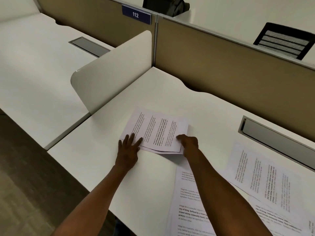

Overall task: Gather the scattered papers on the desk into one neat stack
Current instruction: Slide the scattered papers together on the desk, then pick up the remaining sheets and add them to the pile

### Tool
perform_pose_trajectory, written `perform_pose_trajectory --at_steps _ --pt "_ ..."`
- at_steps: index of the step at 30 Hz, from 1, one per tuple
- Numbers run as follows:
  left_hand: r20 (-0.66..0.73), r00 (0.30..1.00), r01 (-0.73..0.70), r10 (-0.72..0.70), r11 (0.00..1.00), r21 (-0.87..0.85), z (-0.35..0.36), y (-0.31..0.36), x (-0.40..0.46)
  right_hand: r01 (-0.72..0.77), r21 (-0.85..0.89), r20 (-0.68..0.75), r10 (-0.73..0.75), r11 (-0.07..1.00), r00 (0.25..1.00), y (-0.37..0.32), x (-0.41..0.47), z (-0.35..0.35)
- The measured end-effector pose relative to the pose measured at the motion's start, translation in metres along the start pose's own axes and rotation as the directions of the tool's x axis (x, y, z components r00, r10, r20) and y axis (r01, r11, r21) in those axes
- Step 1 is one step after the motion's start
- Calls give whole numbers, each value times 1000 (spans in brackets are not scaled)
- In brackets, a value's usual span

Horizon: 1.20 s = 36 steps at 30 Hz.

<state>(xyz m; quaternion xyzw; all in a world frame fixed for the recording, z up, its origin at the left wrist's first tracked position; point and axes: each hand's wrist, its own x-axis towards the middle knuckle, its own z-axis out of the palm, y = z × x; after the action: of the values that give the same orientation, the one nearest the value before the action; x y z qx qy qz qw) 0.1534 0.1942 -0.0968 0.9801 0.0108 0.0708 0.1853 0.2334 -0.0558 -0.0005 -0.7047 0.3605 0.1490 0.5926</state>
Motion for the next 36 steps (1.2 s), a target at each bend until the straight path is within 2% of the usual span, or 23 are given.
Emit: perform_pose_trajectory --at_steps 2,4,6,7,8,9,10,11,12,13,14,15,18,20,22,25,28,30,32,36 --pt "31 999 24 -24 1000 -14 -1 3 -1 81 -66 19 -79 995 997 -2 -2 -2" --pt "-36 996 76 -79 994 -79 -9 14 -4 161 -11 77 -159 987 984 -4 -10 -7" --pt "-121 960 214 -254 939 -268 -26 45 -11 208 130 115 -223 970 968 -2 -23 -16" --pt "-113 915 311 -388 856 -413 -36 67 -18 198 210 129 -228 957 965 0 -37 -24" --pt "-46 851 409 -524 715 -567 -46 91 -25 179 278 145 -225 944 963 5 -50 -33" --pt "81 777 491 -624 519 -700 -54 112 -33 170 334 161 -234 927 959 12 -65 -43" --pt "240 715 531 -657 287 -797 -63 132 -41 168 383 175 -250 908 952 23 -80 -53" --pt "382 678 524 -628 49 -850 -69 149 -48 168 422 176 -262 891 949 39 -91 -64" --pt "483 669 495 -565 -147 -856 -73 163 -55 165 447 169 -265 879 949 55 -103 -75" --pt "529 685 469 -501 -252 -847 -76 175 -63 158 455 158 -254 876 954 75 -114 -86" --pt "534 710 462 -460 -268 -845 -79 184 -70 145 453 153 -237 880 959 93 -125 -96" --pt "523 733 471 -434 -232 -851 -80 191 -77 129 448 156 -220 885 963 111 -137 -106" --pt "514 779 539 -360 -36 -842 -74 201 -98 84 430 133 -155 899 979 151 -165 -144" --pt "537 798 566 -272 33 -824 -70 200 -109 66 478 85 -121 876 989 166 -174 -176" --pt "582 795 597 -169 49 -801 -71 198 -118 44 528 64 -92 848 994 178 -176 -210" --pt "645 763 644 -38 119 -755 -72 201 -133 -79 536 165 -12 841 986 194 -178 -249" --pt "678 733 655 46 221 -723 -70 208 -151 -102 325 190 41 940 981 208 -183 -261" --pt "697 715 664 55 260 -701 -70 215 -162 -7 131 96 -5 991 995 224 -181 -261" --pt "696 718 662 14 295 -689 -71 220 -170 82 -8 -50 -82 997 995 234 -180 -262" --pt "688 726 672 -20 234 -703 -84 227 -181 199 -95 -176 -213 975 961 230 -185 -269"
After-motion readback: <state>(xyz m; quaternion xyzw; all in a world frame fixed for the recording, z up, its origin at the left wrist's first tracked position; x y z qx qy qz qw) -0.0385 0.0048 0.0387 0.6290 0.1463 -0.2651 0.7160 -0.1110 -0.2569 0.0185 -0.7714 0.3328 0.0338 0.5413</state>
